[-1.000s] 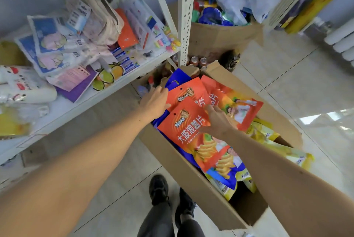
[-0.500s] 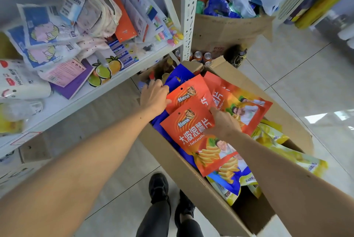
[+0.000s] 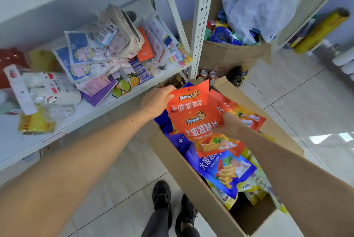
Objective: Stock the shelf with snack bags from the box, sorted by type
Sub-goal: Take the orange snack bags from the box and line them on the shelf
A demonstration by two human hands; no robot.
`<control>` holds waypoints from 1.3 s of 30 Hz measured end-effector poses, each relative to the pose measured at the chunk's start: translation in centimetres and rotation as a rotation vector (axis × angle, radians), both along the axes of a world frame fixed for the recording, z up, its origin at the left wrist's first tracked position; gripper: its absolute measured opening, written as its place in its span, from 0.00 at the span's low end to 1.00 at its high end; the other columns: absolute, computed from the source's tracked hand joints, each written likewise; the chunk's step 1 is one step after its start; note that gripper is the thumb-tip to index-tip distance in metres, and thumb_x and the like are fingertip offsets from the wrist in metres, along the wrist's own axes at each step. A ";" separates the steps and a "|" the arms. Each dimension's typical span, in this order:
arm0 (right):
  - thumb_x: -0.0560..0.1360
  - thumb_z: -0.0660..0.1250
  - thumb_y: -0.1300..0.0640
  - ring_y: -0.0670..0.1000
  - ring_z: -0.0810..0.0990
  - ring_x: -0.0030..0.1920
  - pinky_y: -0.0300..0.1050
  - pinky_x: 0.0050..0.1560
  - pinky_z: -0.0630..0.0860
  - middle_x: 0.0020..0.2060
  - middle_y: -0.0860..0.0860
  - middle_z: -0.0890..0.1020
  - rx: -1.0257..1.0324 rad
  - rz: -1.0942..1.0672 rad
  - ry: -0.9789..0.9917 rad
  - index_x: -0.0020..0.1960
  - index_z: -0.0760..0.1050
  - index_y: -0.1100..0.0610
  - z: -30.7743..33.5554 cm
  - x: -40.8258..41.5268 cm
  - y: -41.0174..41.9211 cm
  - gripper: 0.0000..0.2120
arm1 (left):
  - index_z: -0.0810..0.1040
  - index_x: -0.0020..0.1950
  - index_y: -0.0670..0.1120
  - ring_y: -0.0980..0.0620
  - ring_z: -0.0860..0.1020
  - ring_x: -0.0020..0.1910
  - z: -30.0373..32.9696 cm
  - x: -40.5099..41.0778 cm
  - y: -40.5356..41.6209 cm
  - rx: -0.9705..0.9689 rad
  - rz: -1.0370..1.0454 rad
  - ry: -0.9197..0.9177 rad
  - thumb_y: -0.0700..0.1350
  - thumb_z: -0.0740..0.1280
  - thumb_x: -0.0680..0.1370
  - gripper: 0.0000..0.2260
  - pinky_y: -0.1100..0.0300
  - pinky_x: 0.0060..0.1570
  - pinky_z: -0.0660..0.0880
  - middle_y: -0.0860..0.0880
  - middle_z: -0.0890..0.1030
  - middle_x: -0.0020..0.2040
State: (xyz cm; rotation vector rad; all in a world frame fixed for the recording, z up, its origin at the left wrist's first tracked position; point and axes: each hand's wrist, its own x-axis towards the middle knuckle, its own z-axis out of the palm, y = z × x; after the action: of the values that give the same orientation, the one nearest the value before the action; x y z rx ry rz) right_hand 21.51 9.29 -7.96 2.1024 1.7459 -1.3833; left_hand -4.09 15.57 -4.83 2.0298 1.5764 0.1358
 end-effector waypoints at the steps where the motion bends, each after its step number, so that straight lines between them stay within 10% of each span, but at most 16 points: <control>1: 0.70 0.76 0.54 0.50 0.79 0.50 0.41 0.49 0.73 0.52 0.51 0.82 0.000 0.000 0.012 0.61 0.77 0.60 0.8 -0.2 0.3 0.22 | 0.76 0.60 0.49 0.47 0.80 0.45 1.1 -0.3 0.0 0.016 -0.005 -0.005 0.46 0.61 0.82 0.08 0.48 0.45 0.77 0.47 0.82 0.49; 8: 0.70 0.76 0.58 0.53 0.81 0.52 0.49 0.56 0.77 0.53 0.55 0.83 0.048 0.051 0.111 0.60 0.78 0.60 8.2 -1.9 1.9 0.20 | 0.76 0.65 0.45 0.46 0.79 0.50 10.5 -3.3 -1.0 0.144 0.037 -0.059 0.44 0.60 0.82 0.13 0.56 0.45 0.72 0.45 0.82 0.54; 13: 0.55 0.81 0.38 0.54 0.83 0.53 0.52 0.58 0.78 0.49 0.51 0.85 0.055 0.097 0.258 0.56 0.80 0.54 14.0 -3.2 2.9 0.34 | 0.78 0.61 0.43 0.47 0.79 0.46 17.3 -6.1 -2.7 0.273 0.092 -0.120 0.43 0.61 0.82 0.11 0.56 0.44 0.72 0.46 0.82 0.49; 19: 0.72 0.73 0.66 0.44 0.84 0.43 0.39 0.46 0.81 0.49 0.50 0.83 -0.021 0.159 0.405 0.61 0.77 0.59 22.0 -7.0 3.0 0.18 | 0.76 0.63 0.43 0.55 0.74 0.42 25.2 -9.5 -5.7 0.415 0.148 -0.094 0.45 0.59 0.83 0.12 0.60 0.43 0.71 0.51 0.78 0.47; 28: 0.72 0.74 0.64 0.46 0.85 0.43 0.36 0.42 0.80 0.47 0.49 0.85 0.080 0.306 0.525 0.60 0.78 0.60 32.0 -17.0 3.0 0.17 | 0.76 0.58 0.40 0.59 0.77 0.42 35.6 -18.8 -10.3 0.603 0.330 -0.293 0.42 0.60 0.83 0.09 0.72 0.42 0.72 0.48 0.80 0.48; 39: 0.71 0.75 0.63 0.53 0.86 0.46 0.46 0.49 0.83 0.49 0.55 0.86 0.186 0.443 0.675 0.55 0.81 0.62 39.0 -35.1 2.0 0.13 | 0.69 0.64 0.46 0.53 0.82 0.47 42.5 -34.1 -16.9 0.701 0.780 -0.633 0.46 0.67 0.79 0.15 0.57 0.38 0.82 0.48 0.80 0.53</control>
State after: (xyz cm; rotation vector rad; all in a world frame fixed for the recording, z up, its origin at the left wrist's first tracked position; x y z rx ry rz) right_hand -13.57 11.32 31.05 1.2254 2.4548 -1.9625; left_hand -38.15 -1.31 37.69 1.3942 1.9056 1.6284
